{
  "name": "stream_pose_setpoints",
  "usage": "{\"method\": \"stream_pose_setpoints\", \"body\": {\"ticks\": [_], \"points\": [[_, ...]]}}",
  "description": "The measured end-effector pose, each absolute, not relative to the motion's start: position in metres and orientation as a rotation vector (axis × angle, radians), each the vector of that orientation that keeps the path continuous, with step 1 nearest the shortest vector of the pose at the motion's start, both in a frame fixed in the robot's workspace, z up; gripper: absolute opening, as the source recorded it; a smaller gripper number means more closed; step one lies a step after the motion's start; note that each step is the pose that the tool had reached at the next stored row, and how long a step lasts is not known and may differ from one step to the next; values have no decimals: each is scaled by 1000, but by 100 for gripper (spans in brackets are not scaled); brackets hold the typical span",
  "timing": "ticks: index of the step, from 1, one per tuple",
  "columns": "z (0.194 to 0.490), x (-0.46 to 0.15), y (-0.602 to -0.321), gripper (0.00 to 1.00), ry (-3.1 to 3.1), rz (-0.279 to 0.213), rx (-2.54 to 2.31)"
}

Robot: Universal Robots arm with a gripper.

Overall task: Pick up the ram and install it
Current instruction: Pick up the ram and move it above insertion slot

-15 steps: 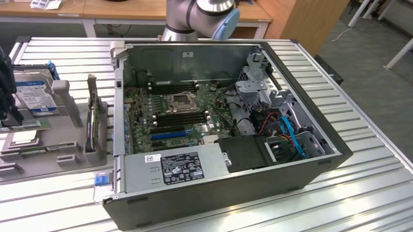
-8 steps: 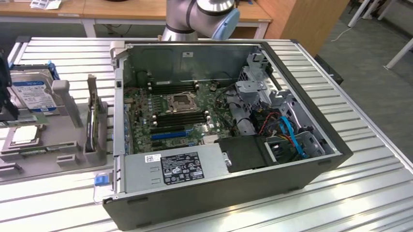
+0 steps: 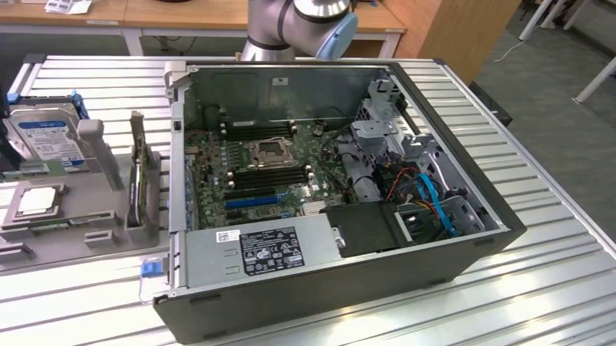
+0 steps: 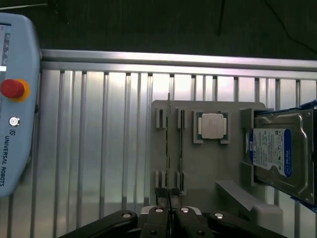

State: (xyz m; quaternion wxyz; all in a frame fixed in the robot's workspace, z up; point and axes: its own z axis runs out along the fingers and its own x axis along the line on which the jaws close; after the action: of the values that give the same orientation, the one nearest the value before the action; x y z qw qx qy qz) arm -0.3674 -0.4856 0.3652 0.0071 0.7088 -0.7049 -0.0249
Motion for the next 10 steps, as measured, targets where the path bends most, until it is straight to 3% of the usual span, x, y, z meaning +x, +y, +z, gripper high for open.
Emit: {"method": "stream_pose_setpoints", "body": {"ticks": [10], "points": [[381,-367,-486,11,-2205,-78,2217]]}}
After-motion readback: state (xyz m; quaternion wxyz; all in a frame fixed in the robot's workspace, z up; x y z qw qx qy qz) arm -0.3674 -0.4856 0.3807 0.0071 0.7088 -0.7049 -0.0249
